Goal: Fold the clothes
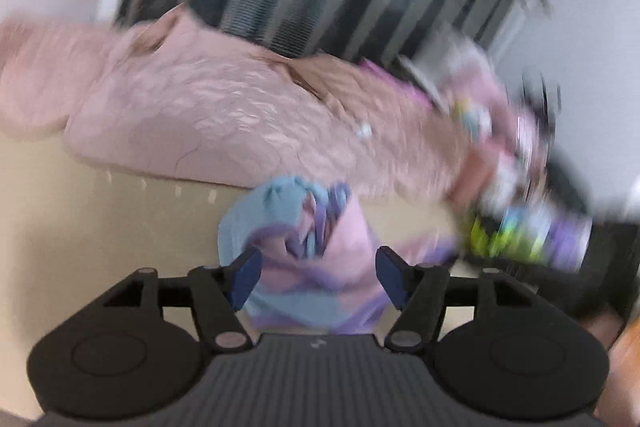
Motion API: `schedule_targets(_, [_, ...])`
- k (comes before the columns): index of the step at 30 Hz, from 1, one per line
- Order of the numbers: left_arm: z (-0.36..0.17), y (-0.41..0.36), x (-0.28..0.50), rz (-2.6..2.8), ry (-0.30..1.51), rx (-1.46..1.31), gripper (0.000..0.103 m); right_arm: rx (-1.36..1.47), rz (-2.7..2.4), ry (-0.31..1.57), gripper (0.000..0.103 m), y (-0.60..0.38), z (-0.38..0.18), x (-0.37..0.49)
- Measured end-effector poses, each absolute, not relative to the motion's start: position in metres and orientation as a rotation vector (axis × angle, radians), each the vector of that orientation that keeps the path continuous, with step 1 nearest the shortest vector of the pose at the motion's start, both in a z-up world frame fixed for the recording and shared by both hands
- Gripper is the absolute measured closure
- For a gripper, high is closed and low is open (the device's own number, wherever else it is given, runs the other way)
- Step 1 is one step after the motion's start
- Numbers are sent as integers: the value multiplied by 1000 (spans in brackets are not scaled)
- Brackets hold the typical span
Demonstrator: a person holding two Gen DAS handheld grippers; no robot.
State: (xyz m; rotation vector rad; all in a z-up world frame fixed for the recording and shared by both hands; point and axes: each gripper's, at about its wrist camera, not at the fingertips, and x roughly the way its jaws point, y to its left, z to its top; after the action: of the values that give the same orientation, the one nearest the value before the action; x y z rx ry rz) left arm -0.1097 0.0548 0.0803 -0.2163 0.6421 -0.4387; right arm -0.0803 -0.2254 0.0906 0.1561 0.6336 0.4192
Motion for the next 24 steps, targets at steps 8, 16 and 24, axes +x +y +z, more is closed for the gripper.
schedule_targets(8, [76, -33, -135, -411, 505, 129, 39, 179, 543, 525, 101, -223, 132, -91])
schedule_targets(16, [65, -35, -124, -388, 540, 191, 39, 156, 526, 533, 101, -222, 130, -104])
schedule_targets(24, [50, -28, -125, -247, 535, 204, 82, 98, 499, 557, 101, -215, 120, -114])
